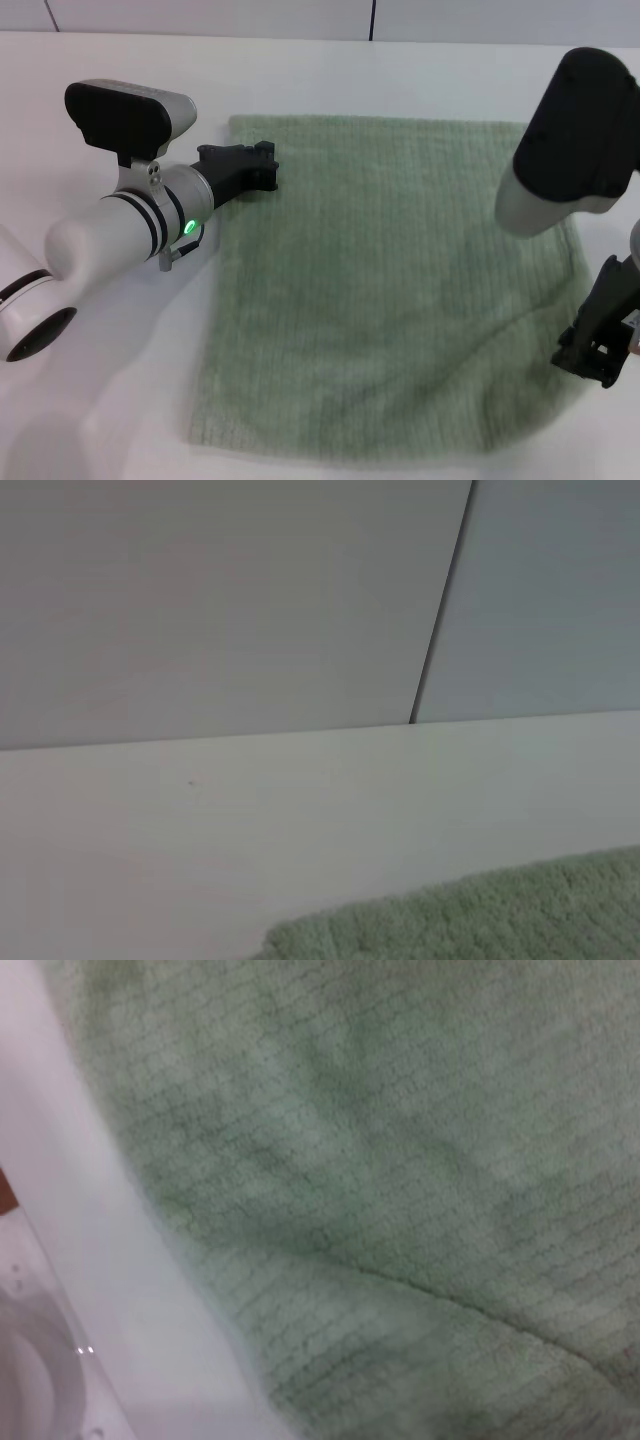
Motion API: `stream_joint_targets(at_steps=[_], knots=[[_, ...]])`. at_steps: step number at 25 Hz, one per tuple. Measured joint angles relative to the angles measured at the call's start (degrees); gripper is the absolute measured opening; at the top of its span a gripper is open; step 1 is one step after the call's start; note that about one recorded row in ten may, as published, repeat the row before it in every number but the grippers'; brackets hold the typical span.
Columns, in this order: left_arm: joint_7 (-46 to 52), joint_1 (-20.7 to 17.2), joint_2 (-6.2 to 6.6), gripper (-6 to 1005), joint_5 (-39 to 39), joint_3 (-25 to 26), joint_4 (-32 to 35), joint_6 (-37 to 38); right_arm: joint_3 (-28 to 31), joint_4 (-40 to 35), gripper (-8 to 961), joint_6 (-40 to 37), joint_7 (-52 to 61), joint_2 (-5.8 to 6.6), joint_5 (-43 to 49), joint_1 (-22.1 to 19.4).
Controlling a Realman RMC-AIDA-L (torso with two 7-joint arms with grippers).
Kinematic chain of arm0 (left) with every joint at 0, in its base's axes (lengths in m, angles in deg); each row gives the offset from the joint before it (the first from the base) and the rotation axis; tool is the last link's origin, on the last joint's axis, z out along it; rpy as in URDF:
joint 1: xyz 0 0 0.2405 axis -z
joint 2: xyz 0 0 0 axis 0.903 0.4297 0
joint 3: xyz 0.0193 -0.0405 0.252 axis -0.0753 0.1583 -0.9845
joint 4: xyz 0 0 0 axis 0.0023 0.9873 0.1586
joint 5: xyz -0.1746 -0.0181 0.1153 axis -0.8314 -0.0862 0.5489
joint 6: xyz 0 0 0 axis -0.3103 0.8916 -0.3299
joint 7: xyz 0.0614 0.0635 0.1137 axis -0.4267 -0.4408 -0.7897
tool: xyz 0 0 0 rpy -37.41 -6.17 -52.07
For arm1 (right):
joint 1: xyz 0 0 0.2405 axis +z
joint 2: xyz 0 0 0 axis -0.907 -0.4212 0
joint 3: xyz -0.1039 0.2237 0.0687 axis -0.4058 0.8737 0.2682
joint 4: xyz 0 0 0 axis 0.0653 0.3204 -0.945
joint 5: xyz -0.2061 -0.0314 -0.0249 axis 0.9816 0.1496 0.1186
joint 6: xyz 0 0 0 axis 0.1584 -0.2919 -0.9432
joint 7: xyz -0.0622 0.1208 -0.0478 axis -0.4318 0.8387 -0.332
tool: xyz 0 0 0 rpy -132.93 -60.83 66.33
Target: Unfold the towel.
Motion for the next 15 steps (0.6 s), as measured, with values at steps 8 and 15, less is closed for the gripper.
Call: stream_joint_targets(at_steps=[8,15], knots=[[0.0,0.0,0.01,52,0.0,0.26,-0.01,0.0,-3.87,0.03,259,0.99,-0.27,-0.13,4.77,0.28],[0.0,0.0,0.06,53,0.0,0.2,-0.08,-0.04,-3.34,-0.66,382,4.67,-0.6,-0.12,7.6,0.12]])
